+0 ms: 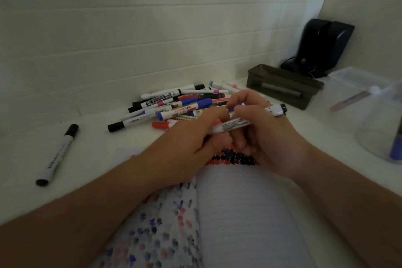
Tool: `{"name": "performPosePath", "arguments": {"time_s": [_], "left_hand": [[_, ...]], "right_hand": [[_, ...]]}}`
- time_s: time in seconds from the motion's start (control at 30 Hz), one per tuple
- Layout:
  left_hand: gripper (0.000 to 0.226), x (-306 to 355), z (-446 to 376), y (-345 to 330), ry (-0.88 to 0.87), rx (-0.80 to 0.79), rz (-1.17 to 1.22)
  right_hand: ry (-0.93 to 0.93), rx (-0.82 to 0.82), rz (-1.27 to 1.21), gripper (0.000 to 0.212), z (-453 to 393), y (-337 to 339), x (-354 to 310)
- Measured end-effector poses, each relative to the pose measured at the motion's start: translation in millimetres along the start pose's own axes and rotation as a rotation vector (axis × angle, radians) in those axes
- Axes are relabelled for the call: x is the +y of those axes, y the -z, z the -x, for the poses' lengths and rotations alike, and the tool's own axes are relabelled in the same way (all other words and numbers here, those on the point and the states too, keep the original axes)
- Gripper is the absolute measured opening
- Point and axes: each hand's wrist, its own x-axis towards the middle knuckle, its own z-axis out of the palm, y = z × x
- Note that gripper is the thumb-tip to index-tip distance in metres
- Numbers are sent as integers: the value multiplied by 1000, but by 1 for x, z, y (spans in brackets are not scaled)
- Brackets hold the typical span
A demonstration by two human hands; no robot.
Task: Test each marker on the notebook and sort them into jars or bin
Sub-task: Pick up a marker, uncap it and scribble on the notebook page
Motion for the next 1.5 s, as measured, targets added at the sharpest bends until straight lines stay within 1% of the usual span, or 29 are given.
{"name": "performPosePath", "arguments": {"time_s": [0.03, 0.1, 0.17, 0.23, 0.27, 0.33, 0.4, 0.43, 0.5, 0.6, 0.8, 0.93, 1.03, 1.2, 1.37, 1.5], "left_hand": [[28, 0, 1, 4, 54, -26, 28], [32, -5, 5, 16, 147, -88, 62], [37, -15, 10, 27, 166, -190, -16], [50, -21, 13, 34, 174, -344, -170], [56, -21, 13, 35, 194, -399, -210], [65, -20, 11, 35, 226, -438, -223], [70, -19, 9, 33, 224, -448, -236], [72, -20, 8, 32, 221, -448, -244], [77, -21, 7, 31, 218, -443, -255], [77, -21, 7, 32, 233, -458, -239], [74, -23, 7, 34, 254, -488, -209], [73, -23, 5, 34, 246, -489, -222], [70, -23, 5, 33, 250, -497, -221], [71, -23, 5, 33, 245, -488, -225], [71, -22, 5, 34, 251, -494, -224], [66, -21, 6, 34, 254, -498, -220]], "right_hand": [[-15, -20, -71, 9, 0, 4, -3], [-45, -72, -201, 18, 3, 16, -9], [-68, -111, -193, 24, 7, 23, -12], [-95, -133, -93, 12, 12, 21, -8], [-103, -134, -6, 6, 13, 16, -5], [-89, -115, 227, 9, 15, 2, -2], [-56, -37, 409, 17, 15, -11, -1], [-43, 2, 464, 18, 14, -17, -1], [-33, 32, 522, 17, 15, -26, 2], [-39, 66, 621, 17, 18, -32, 9], [-123, 112, 574, 20, 17, -31, 10], [-125, 100, 569, 19, 19, -31, 9], [-127, 83, 602, 19, 19, -33, 9], [-110, 79, 672, 18, 19, -33, 9], [-119, 96, 632, 22, 20, -32, 8], [-81, 47, 683, 19, 21, -33, 9]]}}
